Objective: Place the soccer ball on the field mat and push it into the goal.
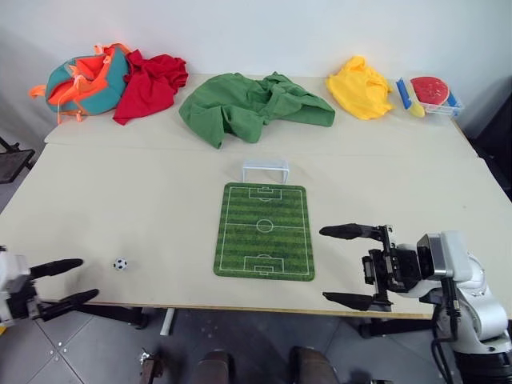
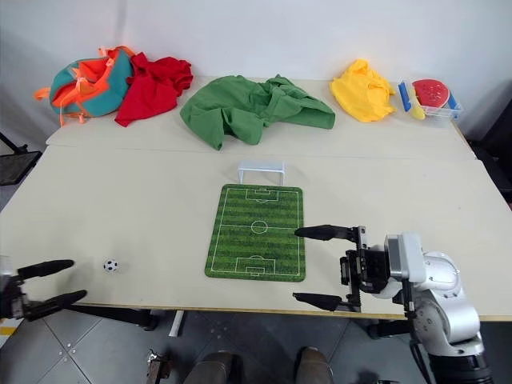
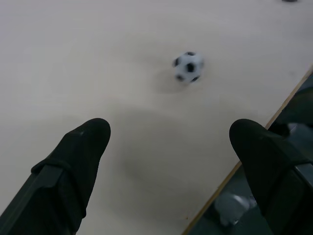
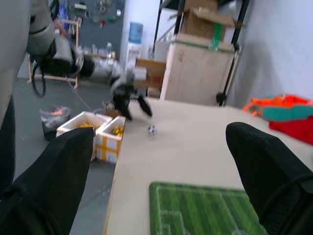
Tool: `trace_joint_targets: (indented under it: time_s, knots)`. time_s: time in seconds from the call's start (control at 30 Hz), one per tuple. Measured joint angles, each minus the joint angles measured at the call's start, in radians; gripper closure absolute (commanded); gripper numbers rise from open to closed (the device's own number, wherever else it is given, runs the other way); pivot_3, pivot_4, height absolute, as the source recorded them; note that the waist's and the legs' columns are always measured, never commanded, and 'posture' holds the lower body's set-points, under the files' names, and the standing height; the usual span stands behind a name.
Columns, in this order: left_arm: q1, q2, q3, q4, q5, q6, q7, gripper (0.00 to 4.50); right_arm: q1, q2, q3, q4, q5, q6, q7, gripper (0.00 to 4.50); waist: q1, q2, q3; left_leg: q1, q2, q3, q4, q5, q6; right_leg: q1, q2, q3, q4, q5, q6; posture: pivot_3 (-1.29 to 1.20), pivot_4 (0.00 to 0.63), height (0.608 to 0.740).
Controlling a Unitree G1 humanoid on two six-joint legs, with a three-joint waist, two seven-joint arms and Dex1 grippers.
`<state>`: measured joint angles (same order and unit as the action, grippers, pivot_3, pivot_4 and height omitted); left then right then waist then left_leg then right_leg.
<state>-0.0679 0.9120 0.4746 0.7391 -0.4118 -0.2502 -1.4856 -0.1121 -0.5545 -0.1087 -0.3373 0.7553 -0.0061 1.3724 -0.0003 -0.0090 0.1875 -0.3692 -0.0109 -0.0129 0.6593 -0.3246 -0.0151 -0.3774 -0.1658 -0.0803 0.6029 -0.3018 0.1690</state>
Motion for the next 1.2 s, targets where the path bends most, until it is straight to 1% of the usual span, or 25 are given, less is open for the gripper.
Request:
trace_joint_targets:
  time_s: [0.17,0.27,0.37,0.47,0.57,0.6,0.67,0.7,0.8,0.87,0.93,1.0,1.1,1.2]
  knots:
    - [-0.057,-0.047,-0.062,-0.103,0.005,0.040,0.075,0.03,0.012,0.007,0.017,-0.004,-0.011,-0.006,-0.005,0.00,0.001,0.000,0.000,0.000,0.001,0.001,0.005,-0.002,0.000,0.000,0.001,0.000,0.002,0.000,0.000,0.00,0.150,0.740]
    - [-0.067,-0.060,-0.106,-0.121,0.014,0.070,0.093,0.03,0.037,0.003,0.015,-0.003,-0.025,-0.009,-0.006,0.00,-0.004,0.000,0.000,0.001,0.002,0.003,0.005,-0.003,0.000,0.000,0.001,0.000,0.002,0.000,0.000,0.00,0.150,0.740]
    - [-0.071,-0.060,-0.110,-0.135,0.014,0.088,0.094,0.62,0.048,-0.011,0.006,-0.002,-0.031,-0.011,-0.012,0.00,-0.007,0.000,0.000,0.002,0.004,0.005,0.005,-0.004,0.000,0.000,0.003,0.000,0.002,0.001,-0.001,0.00,0.150,0.740]
    - [-0.070,-0.054,-0.123,-0.135,0.018,0.096,0.085,1.58,0.063,-0.022,-0.021,-0.001,-0.033,-0.018,-0.015,0.00,-0.002,0.000,0.000,0.002,0.004,0.005,0.006,-0.004,0.000,0.000,0.003,0.000,0.002,0.001,-0.001,0.00,0.150,0.740]
    - [-0.072,-0.030,-0.134,-0.124,0.032,0.091,0.077,2.44,0.094,-0.027,-0.040,0.010,-0.047,-0.034,-0.016,0.00,-0.001,0.000,0.000,0.002,0.004,0.005,0.006,-0.005,0.000,0.000,0.003,0.000,0.002,0.001,-0.002,0.00,0.150,0.740]
    - [-0.072,-0.026,-0.134,-0.115,0.034,0.088,0.075,2.85,0.099,-0.027,-0.046,0.015,-0.051,-0.036,-0.016,0.00,-0.001,0.000,0.000,0.002,0.004,0.006,0.006,-0.005,0.001,0.000,0.003,0.000,0.002,0.001,-0.001,0.00,0.150,0.740]
    - [-0.081,-0.026,-0.137,-0.102,0.036,0.086,0.076,3.46,0.100,-0.027,-0.058,0.019,-0.054,-0.038,-0.022,0.00,-0.001,0.000,0.000,0.002,0.004,0.006,0.006,-0.005,0.001,0.000,0.003,0.000,0.002,0.001,-0.002,0.00,0.150,0.740]
    - [-0.086,-0.026,-0.141,-0.101,0.038,0.084,0.075,3.63,0.100,-0.027,-0.059,0.019,-0.054,-0.039,-0.024,0.00,-0.001,0.000,0.000,0.002,0.004,0.006,0.006,-0.005,0.001,0.000,0.003,0.000,0.002,0.001,-0.002,0.00,0.150,0.740]
    - [-0.109,-0.033,-0.151,-0.102,0.042,0.086,0.075,3.63,0.101,-0.027,-0.061,0.020,-0.058,-0.039,-0.029,0.00,-0.001,0.000,0.000,0.002,0.004,0.006,0.006,-0.005,0.001,0.000,0.003,0.000,0.002,0.001,-0.002,0.00,0.150,0.740]
    - [-0.121,-0.059,-0.163,-0.141,0.028,0.119,0.075,3.63,0.101,-0.031,-0.065,0.023,-0.062,-0.040,-0.033,0.00,0.004,0.000,0.000,0.001,0.004,0.006,0.007,-0.005,0.001,0.000,0.003,0.000,0.002,0.001,-0.002,0.00,0.150,0.740]
    - [-0.129,-0.084,-0.183,-0.226,-0.002,0.182,0.072,3.63,0.115,-0.052,-0.093,0.027,-0.062,-0.041,-0.032,0.00,0.010,0.000,0.000,0.001,0.004,0.006,0.008,-0.006,0.002,0.000,0.003,0.000,0.002,0.001,-0.002,0.00,0.150,0.740]
    - [-0.145,-0.087,-0.215,-0.333,-0.030,0.264,0.066,3.63,0.134,-0.081,-0.133,0.029,-0.061,-0.041,-0.031,0.00,0.015,0.000,0.000,0.001,0.004,0.006,0.009,-0.007,0.002,0.000,0.003,0.000,0.002,0.001,-0.002,0.00,0.150,0.740]
    - [-0.234,-0.090,-0.301,-0.510,-0.060,0.424,0.075,3.63,0.172,-0.097,-0.204,0.029,-0.033,-0.041,-0.030,0.00,0.026,0.000,0.000,0.001,0.004,0.006,0.009,-0.007,0.002,0.000,0.003,0.000,0.002,0.001,-0.002,0.00,0.150,0.740]
    - [-0.341,-0.127,-0.415,-0.690,-0.072,0.565,0.112,3.63,0.204,-0.102,-0.256,0.062,-0.014,-0.065,0.016,0.00,0.025,0.000,0.000,0.001,0.004,0.006,0.010,-0.007,0.002,0.001,0.003,0.001,0.001,0.001,-0.001,0.00,0.150,0.740]
